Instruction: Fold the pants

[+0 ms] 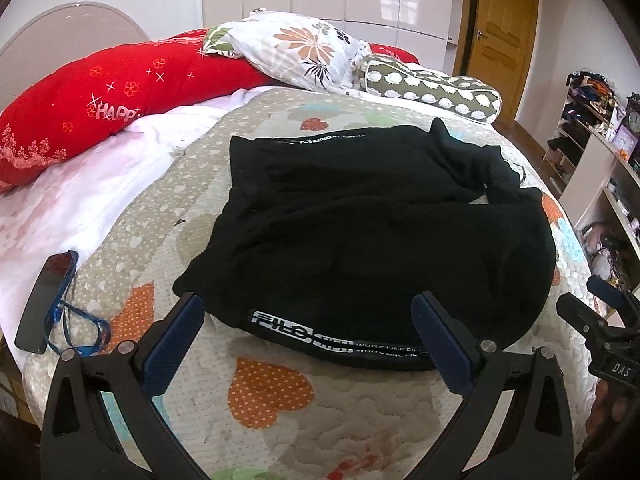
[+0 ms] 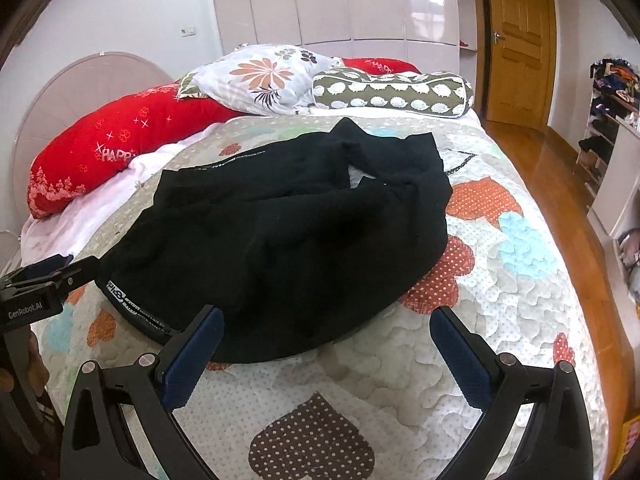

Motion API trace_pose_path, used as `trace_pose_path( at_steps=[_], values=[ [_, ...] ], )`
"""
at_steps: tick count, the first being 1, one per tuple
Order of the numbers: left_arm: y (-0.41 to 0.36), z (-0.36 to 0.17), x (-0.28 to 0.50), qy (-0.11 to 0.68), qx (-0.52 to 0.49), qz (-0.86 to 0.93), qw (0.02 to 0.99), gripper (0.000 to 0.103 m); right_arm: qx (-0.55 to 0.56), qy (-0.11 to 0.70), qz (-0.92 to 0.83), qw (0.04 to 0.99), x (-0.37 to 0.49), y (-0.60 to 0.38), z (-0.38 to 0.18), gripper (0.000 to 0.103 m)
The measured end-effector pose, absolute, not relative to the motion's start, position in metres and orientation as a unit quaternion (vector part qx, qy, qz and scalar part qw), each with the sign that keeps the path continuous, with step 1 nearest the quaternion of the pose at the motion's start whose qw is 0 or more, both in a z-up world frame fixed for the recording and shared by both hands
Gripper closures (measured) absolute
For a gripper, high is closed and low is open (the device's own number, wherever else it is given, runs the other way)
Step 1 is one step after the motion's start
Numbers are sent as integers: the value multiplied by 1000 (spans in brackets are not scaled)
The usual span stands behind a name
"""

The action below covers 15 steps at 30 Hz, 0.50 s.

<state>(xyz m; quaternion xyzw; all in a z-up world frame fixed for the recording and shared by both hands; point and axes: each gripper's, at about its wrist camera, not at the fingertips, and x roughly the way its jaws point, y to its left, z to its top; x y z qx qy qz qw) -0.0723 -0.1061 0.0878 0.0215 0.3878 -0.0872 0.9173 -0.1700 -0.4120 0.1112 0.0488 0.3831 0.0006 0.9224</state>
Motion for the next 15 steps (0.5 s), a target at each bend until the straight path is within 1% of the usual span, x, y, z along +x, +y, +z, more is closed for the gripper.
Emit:
trace_pose_path(
  at_steps=[8,15],
  values=[
    [-109,83,-67,398,24,-86,913,0,40,377,0,925,-167,-414,109,0],
    [-108,81,-63,402,23,-84,911,0,53,383,-3,922,-161,-421,105,0]
  ],
)
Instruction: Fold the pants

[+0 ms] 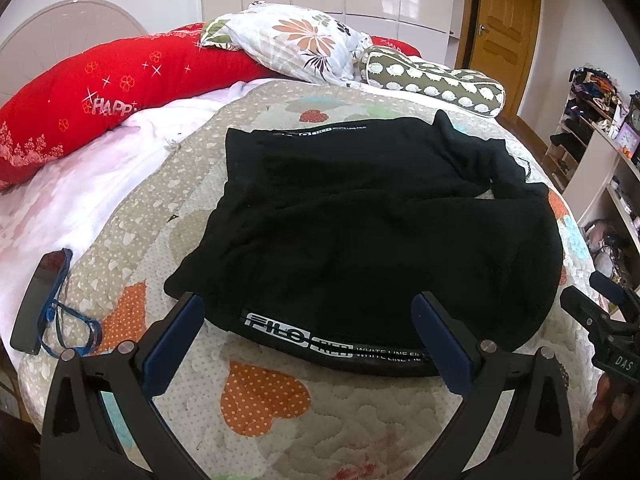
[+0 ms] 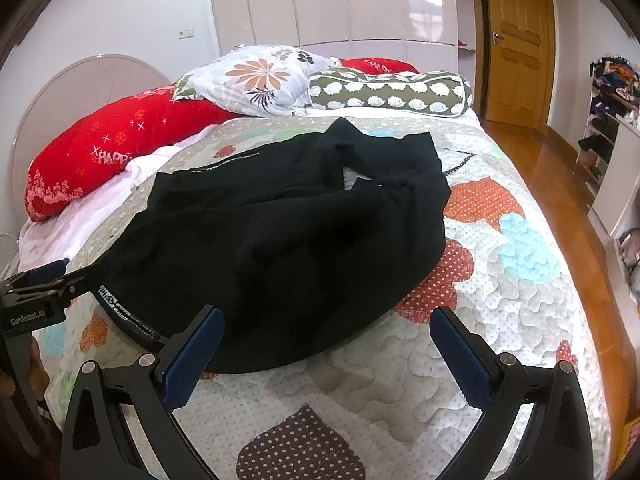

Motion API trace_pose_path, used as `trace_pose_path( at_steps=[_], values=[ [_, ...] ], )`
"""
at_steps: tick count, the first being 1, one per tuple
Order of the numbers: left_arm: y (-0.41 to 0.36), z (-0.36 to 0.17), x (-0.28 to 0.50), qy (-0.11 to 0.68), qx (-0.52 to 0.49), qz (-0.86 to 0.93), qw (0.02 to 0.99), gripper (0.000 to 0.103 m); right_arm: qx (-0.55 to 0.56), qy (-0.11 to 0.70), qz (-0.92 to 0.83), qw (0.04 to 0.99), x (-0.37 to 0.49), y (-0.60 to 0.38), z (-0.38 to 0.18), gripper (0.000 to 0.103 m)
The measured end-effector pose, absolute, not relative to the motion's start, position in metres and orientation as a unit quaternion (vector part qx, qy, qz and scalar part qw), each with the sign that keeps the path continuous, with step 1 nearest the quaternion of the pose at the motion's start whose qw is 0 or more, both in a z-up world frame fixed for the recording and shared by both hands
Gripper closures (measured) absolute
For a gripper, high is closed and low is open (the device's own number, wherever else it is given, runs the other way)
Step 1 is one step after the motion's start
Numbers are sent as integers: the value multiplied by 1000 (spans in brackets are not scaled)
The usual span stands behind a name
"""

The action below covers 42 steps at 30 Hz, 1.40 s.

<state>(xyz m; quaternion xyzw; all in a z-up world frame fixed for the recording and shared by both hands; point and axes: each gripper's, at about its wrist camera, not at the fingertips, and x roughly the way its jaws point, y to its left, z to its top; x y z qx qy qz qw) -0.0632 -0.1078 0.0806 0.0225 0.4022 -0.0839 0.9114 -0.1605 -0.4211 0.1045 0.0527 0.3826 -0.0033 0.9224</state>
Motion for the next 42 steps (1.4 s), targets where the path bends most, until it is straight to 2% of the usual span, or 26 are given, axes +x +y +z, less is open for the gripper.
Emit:
trace_pose_path(
  at_steps=[22,25,26,27,28,29,30,31,32,40,42],
  values=[
    [-58,23,-21,458,-147,-61,875,0,114,416,-2,902,-121,-460,63,2],
    [-66,21,-9,463,-139,-61,873,0,110,416,-3,903,-112,-459,60,11],
    [-65,20,-6,462,-143,-61,873,0,109,414,-1,904,-109,-459,61,18],
    [-65,21,-4,459,-152,-63,873,2,110,412,2,905,-107,-459,62,36],
    [-63,23,-3,453,-165,-67,874,22,114,411,7,904,-104,-460,62,51],
    [-63,24,-2,453,-168,-69,873,58,119,414,8,902,-101,-462,60,83],
    [-64,26,-1,460,-156,-61,872,71,123,417,9,901,-100,-463,58,95],
    [-63,26,0,462,-157,-70,870,79,128,416,14,900,-100,-464,58,95],
    [-61,28,-1,463,-167,-86,866,83,131,412,17,902,-103,-464,60,97],
    [-30,65,-46,446,-161,-132,870,85,115,405,65,905,-165,-445,98,98],
    [-26,61,-52,450,-145,-124,872,85,103,422,65,898,-182,-441,91,91]
  ],
)
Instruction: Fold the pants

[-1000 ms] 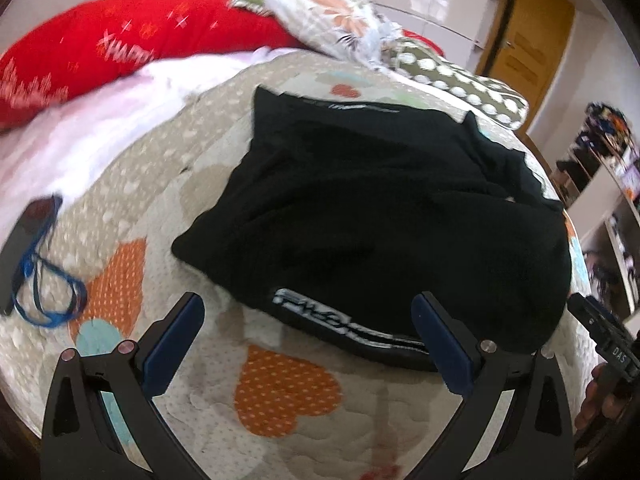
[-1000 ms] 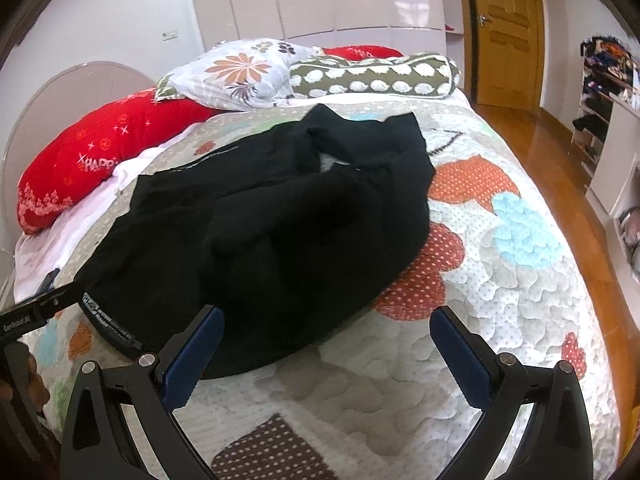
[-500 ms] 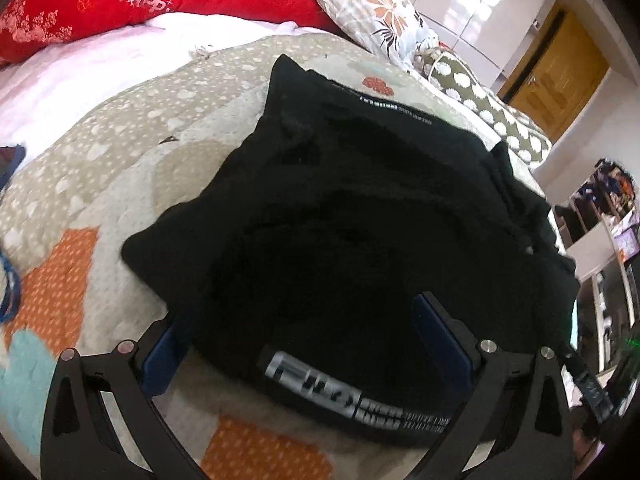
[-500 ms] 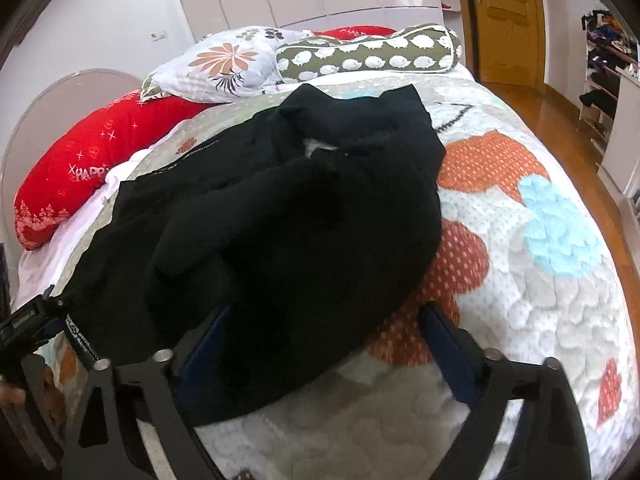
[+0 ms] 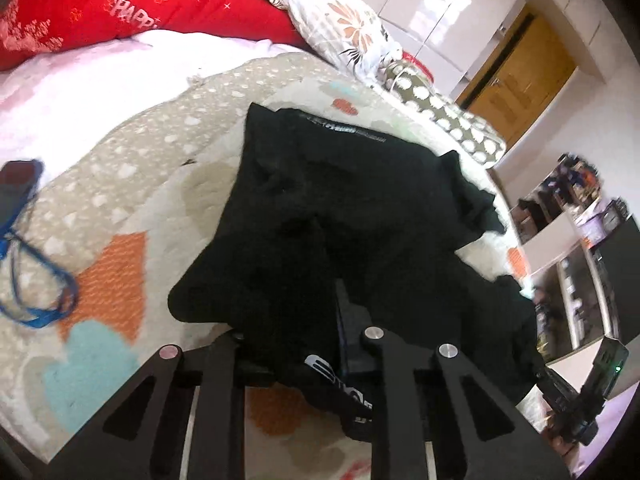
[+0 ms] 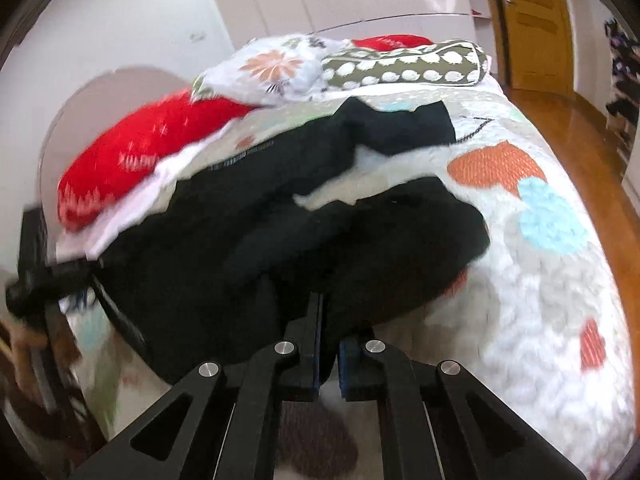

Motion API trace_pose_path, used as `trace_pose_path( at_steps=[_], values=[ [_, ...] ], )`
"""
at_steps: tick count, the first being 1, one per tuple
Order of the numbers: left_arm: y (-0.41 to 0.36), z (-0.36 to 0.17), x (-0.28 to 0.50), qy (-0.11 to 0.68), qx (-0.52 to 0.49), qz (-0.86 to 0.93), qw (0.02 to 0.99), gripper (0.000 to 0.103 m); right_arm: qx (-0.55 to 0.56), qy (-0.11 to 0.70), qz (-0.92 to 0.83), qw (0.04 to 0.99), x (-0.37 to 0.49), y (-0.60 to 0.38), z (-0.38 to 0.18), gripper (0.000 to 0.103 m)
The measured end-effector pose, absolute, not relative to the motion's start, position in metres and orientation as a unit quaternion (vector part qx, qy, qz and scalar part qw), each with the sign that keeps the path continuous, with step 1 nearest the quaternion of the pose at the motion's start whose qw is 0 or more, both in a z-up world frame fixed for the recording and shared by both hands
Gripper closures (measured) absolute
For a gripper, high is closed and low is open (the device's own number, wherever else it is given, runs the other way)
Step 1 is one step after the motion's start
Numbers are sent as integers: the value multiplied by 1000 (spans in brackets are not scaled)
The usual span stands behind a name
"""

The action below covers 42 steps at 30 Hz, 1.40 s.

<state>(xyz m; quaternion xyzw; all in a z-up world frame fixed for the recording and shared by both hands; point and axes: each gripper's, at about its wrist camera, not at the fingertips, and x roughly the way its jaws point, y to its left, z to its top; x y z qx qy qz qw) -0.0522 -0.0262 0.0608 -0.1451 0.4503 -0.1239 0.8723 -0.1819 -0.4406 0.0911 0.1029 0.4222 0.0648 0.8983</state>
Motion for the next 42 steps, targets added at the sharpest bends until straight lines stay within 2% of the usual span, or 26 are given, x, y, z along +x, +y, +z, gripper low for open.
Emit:
trace_pose_path(
  at_steps=[1,3,5,7,8,9,14,16,17,18,19,20,21,26,28,33,34,36,38,40,42],
  values=[
    [-26,56,-52,455,-138,-118,872,85,107,433,63,893,-185,-441,85,90],
    [-25,42,-51,470,-142,-109,864,85,116,447,50,886,-194,-450,73,66],
    [-24,34,-50,475,-147,-102,862,84,127,446,24,886,-200,-464,72,63],
    [-25,32,-50,476,-152,-98,861,84,153,427,-2,891,-207,-486,80,52],
    [-25,32,-50,476,-153,-96,861,84,157,422,-15,893,-206,-493,83,34],
    [-26,32,-50,476,-152,-94,861,84,165,417,-27,893,-204,-504,86,24],
    [-30,31,-46,479,-147,-87,861,82,213,398,-32,892,-171,-535,81,24],
    [-28,31,-47,481,-146,-86,860,82,224,397,-31,889,-151,-543,72,28],
    [-27,31,-48,482,-145,-85,860,81,225,397,-30,889,-143,-545,68,38],
    [-27,31,-48,483,-145,-85,860,81,224,396,-21,890,-135,-545,64,62],
    [-28,31,-48,483,-143,-85,859,81,226,399,-3,889,-131,-544,62,75],
    [-28,31,-48,483,-142,-85,860,81,223,399,4,890,-131,-541,61,85],
    [-28,31,-47,484,-142,-86,859,81,214,397,6,892,-133,-538,65,91],
    [-25,33,-51,483,-148,-91,858,81,169,372,3,913,-190,-533,112,92],
    [-22,31,-54,484,-154,-95,856,77,154,370,-13,916,-219,-537,125,92],
    [-22,26,-56,485,-156,-96,855,72,111,436,-57,891,-231,-540,95,90],
    [-21,28,-57,488,-157,-94,853,69,105,450,-67,884,-226,-539,85,87],
    [-16,31,-60,490,-161,-93,852,63,94,452,-91,883,-225,-537,76,66],
    [-7,36,-63,483,-167,-82,855,45,95,440,-113,886,-230,-540,83,55],
    [4,38,-64,474,-180,-66,859,40,89,435,-123,888,-233,-541,90,54],
    [9,36,-64,473,-185,-63,859,40,74,426,-129,892,-236,-537,101,54]
  ],
)
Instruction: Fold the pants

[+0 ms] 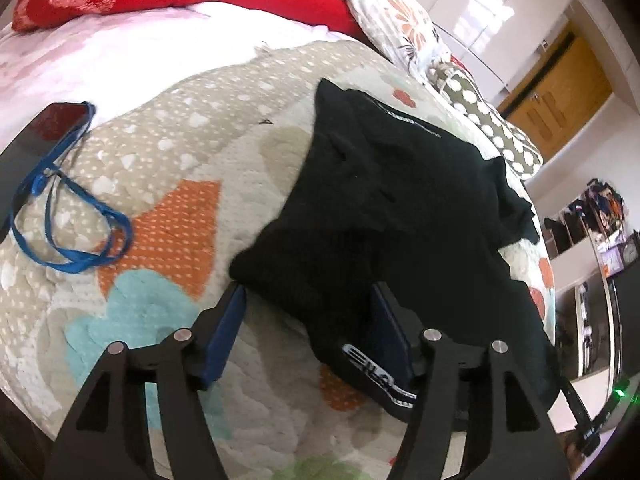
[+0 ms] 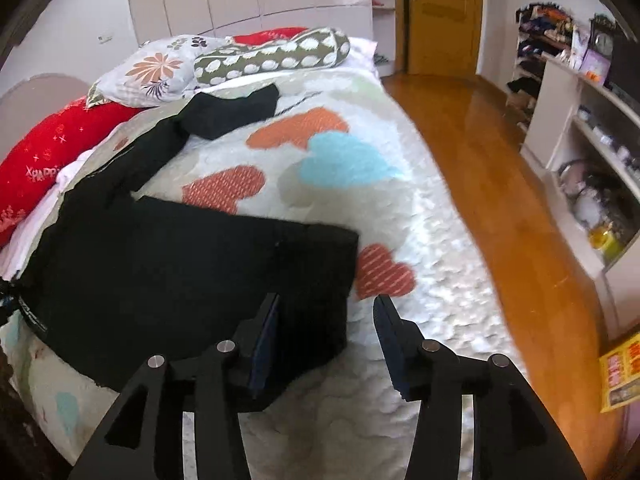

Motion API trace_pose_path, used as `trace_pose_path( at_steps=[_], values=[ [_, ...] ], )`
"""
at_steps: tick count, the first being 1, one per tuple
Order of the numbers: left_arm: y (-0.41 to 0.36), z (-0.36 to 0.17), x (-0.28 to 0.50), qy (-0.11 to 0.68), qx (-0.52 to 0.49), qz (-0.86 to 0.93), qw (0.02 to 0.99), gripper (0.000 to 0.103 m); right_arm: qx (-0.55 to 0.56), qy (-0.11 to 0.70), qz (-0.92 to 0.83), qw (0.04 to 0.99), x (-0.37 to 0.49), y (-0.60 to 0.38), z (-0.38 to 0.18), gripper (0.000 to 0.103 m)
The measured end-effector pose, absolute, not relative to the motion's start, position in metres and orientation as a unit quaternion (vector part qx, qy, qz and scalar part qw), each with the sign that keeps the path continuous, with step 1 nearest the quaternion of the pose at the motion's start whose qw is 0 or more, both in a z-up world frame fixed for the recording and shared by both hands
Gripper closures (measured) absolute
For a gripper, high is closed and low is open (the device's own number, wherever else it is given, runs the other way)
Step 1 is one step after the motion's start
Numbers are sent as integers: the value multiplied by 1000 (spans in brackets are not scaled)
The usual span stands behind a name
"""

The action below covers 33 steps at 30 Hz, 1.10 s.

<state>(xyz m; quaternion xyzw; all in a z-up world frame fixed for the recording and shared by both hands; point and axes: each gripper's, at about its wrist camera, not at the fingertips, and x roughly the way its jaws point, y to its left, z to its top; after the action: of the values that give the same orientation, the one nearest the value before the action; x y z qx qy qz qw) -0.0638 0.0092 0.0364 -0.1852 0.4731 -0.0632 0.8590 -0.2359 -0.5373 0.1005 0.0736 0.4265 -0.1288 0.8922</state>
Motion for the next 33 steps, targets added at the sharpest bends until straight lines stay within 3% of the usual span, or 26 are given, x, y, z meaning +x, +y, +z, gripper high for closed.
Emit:
trace_pose_path(
  at_steps=[6,12,21,33],
  values=[
    [1,34,-67,478,-136,-48,866,39,60,415,-66,905,-231,-512,109,54],
    [12,34,-74,484,-132,-41,864,39,42,457,-41,888,-221,-500,77,54],
    [3,62,-85,454,-100,-37,884,39,66,433,8,899,-201,-474,102,47],
    [-38,49,-67,454,-64,-51,887,34,21,476,76,876,-164,-406,63,43]
  ],
)
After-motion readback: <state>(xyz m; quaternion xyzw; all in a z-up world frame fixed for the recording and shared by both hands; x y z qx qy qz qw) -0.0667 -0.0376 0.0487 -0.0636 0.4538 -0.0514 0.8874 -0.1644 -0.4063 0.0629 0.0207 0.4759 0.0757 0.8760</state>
